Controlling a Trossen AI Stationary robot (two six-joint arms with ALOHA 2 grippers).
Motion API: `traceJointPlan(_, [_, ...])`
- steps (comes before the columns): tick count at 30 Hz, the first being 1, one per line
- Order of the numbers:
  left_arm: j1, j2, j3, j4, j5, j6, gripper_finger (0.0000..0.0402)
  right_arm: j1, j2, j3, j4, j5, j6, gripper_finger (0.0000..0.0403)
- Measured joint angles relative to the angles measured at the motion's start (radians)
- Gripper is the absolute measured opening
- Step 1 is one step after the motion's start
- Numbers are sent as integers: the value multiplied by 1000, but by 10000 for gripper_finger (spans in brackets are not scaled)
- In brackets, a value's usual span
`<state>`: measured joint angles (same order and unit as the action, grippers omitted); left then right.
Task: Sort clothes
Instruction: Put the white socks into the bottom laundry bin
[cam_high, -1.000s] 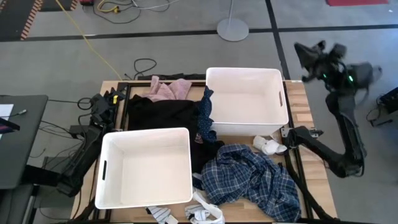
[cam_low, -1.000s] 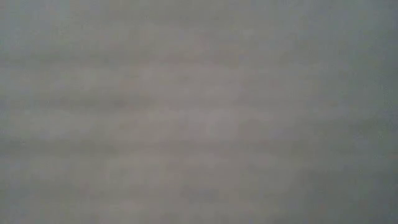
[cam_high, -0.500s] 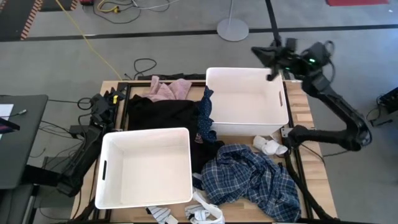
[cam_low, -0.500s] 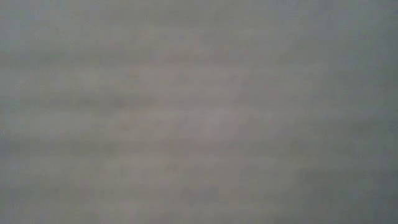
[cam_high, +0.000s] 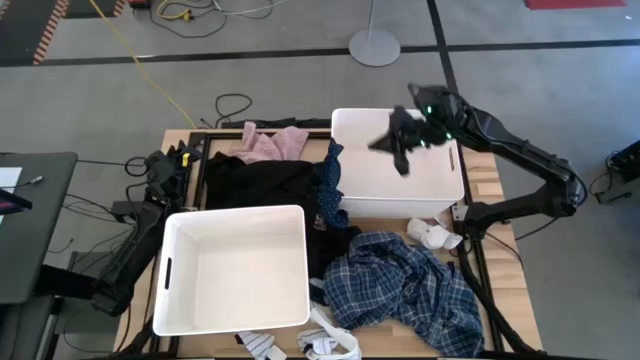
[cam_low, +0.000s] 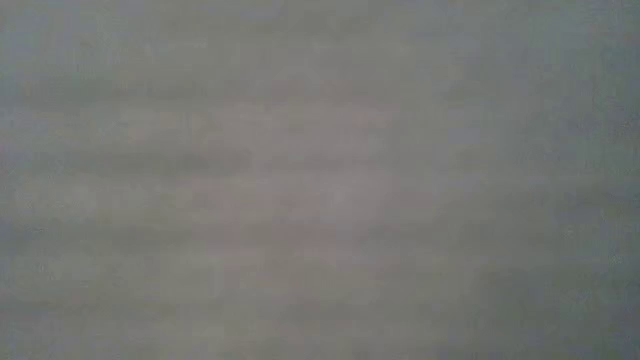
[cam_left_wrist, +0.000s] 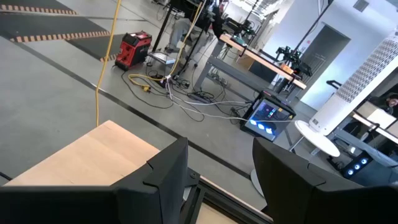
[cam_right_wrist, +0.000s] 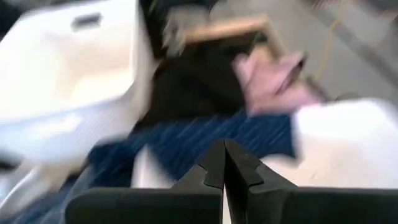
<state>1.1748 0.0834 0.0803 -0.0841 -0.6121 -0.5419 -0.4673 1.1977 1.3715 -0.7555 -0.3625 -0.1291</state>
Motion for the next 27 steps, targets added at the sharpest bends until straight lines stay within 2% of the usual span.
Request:
traceJointPlan(4, [0,0,0,0,0,0,176,139,-68,49,-154,112,43,19])
traceJointPlan(9, [0,0,0,0,0,0,176,298,-140,73,-358,192,219,19])
traceJointPlan(13, [0,0,0,0,0,0,176,457,-133,62,-547,301,400,19])
traceJointPlan(16, [0,0,0,0,0,0,176,582,-108,38,-625,380,511,29])
traceJointPlan(20, [0,0,0,0,0,0,176,733,-67,-18,-688,440,671,63])
traceJointPlan(27, [0,0,0,0,0,0,176,954,-38,-132,-726,461,971,143])
